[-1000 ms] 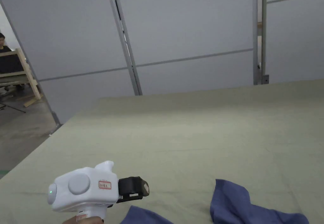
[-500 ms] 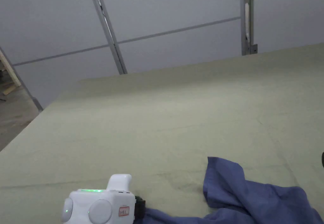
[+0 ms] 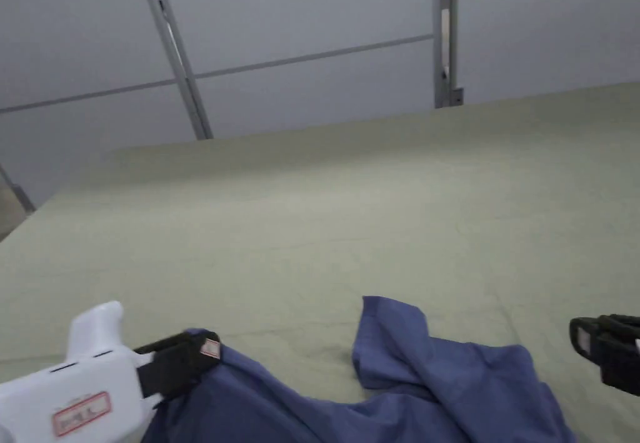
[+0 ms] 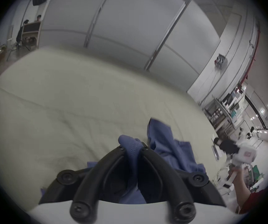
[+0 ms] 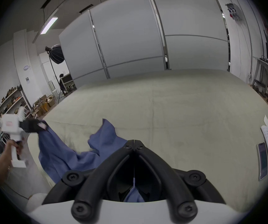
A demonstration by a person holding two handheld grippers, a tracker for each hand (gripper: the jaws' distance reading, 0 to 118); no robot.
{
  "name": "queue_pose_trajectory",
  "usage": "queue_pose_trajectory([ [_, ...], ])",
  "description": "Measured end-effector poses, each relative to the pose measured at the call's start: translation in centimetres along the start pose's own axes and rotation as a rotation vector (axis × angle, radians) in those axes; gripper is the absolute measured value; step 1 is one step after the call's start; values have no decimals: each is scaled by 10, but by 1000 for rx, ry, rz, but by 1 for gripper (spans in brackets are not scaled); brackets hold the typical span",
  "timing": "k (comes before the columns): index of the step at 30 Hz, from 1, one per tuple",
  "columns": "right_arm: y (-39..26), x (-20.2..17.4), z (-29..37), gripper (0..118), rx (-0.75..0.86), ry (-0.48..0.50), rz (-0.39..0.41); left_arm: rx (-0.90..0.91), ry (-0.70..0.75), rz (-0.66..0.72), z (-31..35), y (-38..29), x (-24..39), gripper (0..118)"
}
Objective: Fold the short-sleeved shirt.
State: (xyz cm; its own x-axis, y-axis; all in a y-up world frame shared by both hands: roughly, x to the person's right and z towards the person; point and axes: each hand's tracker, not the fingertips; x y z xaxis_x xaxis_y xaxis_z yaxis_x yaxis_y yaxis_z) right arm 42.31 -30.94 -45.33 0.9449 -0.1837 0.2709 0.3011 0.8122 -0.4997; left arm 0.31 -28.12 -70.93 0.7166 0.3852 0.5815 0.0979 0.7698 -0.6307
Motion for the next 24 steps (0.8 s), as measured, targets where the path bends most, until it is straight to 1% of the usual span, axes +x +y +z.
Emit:
queue_pose_trajectory([
  [2, -5, 3, -8, 2, -30, -17, 64, 61, 25, -23, 17, 3, 6, 9],
  [3, -8, 5, -12, 2, -39, -28, 90, 78, 29, -7, 23, 7, 5, 9],
  [4, -12, 8, -19, 2, -59, -41, 97, 82, 12, 34, 28, 6, 5, 9],
  [5, -13, 11, -28, 2, -108, -37, 86, 85, 3, 70, 31, 5, 4, 9],
  [6, -14, 15, -41, 2, -186, 0, 74, 88, -2, 86, 34, 3, 5, 9],
  [7, -17, 17, -55, 2, -215, 18, 64, 94, 11, 65, 36, 0, 6, 9],
  [8, -21, 19, -66, 2, -219, 13, 51, 90, 25, 41, 35, -1, 8, 9],
  [9, -24, 21, -77, 27, -216, 21, 54, 68, 52, 4, 32, -4, 11, 9],
  [10, -27, 21, -90, 78, -247, 51, 38, 51, 75, -7, 29, -6, 13, 9],
  [11, -30, 21, -95, 118, -268, 127, -1, 43, 70, -6, 27, -8, 12, 9],
  [12, -28, 21, -104, 117, -225, 167, -2, 29, 46, 1, 25, -10, 12, 9],
  [13, -28, 18, -111, 116, -257, 124, -31, 17, 45, 8, 23, -12, 13, 9],
  [14, -26, 12, -118, 116, -300, 106, -30, 8, 56, 5, 20, -15, 15, 9],
  [15, -26, 6, -123, 115, -319, 139, -11, -2, 71, -13, 20, -15, 14, 9],
  [16, -34, 3, -142, 112, -340, 178, 25, -12, 81, -29, 18, -17, 15, 9],
  [17, -38, -5, -147, 106, -361, 109, 70, -19, 84, -31, 16, -18, 17, 9],
  [18, -41, -13, -147, 88, -334, 62, 140, -22, 85, -34, 14, -19, 17, 9],
  [19, -44, -18, -143, 73, -284, 32, 227, -26, 77, -31, 14, -18, 14, 9],
  [20, -44, -25, -132, 48, -258, 68, 243, -34, 67, -24, 13, -18, 13, 9],
  [21, -43, -26, -129, 11, -255, 116, 220, -38, 61, -19, 12, -19, 14, 9],
  [22, -42, -27, -129, 11, -257, 127, 187, -38, 63, -18, 11, -21, 15, 9],
  [23, -40, -30, -131, 10, -264, 113, 180, -40, 66, -22, 10, -20, 9, 9],
  [24, -40, -25, -124, 10, -258, 100, 146, -41, 71, -26, 10, -20, 9, 9],
])
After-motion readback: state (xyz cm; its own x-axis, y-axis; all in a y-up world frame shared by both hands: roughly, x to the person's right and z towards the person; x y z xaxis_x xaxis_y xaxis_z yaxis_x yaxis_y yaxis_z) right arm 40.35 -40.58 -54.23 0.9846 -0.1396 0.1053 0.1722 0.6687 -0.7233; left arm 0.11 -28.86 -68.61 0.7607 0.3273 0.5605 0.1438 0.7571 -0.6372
